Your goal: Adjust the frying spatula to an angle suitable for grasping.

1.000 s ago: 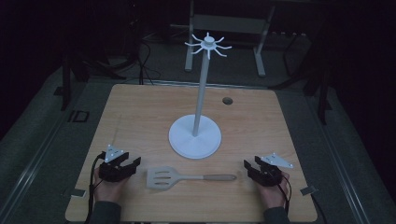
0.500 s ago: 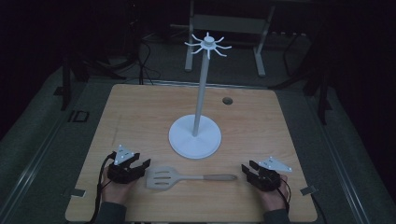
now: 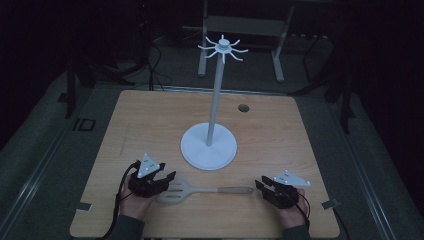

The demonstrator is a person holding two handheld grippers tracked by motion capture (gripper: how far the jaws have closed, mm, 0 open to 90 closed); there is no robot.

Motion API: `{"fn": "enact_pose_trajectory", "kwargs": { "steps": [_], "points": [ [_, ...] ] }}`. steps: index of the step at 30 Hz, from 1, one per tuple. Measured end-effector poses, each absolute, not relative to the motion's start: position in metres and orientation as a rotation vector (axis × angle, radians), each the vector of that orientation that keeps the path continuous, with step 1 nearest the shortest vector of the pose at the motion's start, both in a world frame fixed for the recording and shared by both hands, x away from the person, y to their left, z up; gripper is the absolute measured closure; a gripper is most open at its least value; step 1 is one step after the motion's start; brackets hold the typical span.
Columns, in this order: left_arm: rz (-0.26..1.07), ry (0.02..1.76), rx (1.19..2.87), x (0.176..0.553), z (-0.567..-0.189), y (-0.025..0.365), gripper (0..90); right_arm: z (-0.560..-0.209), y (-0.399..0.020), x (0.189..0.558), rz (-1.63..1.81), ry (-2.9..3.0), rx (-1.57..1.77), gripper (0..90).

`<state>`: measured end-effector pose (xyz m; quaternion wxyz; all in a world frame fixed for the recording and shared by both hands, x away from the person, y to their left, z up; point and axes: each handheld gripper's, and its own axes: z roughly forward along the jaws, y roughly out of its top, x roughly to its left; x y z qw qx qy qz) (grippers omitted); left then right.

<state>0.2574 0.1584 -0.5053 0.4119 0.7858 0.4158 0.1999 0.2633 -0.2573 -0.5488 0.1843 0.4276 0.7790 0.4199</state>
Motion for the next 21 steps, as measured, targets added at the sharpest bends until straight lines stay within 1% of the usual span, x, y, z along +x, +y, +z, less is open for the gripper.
{"fn": "enact_pose_trajectory", "kwargs": {
  "steps": [4,10,12,21],
  "points": [
    [0.494,1.012,1.995,0.258,-0.501,0.148,49.7,-0.55,-0.254,0.261,1.188,2.229,1.189,68.1],
    [0.487,0.973,2.022,0.26,-0.497,0.136,50.9,-0.552,-0.25,0.255,1.124,2.277,1.178,85.9],
    [0.486,0.961,2.025,0.261,-0.496,0.133,51.0,-0.554,-0.248,0.254,1.093,2.292,1.183,89.1],
    [0.467,0.902,2.076,0.261,-0.496,0.116,51.3,-0.562,-0.244,0.257,1.031,2.297,1.248,89.5]
  ]
}}
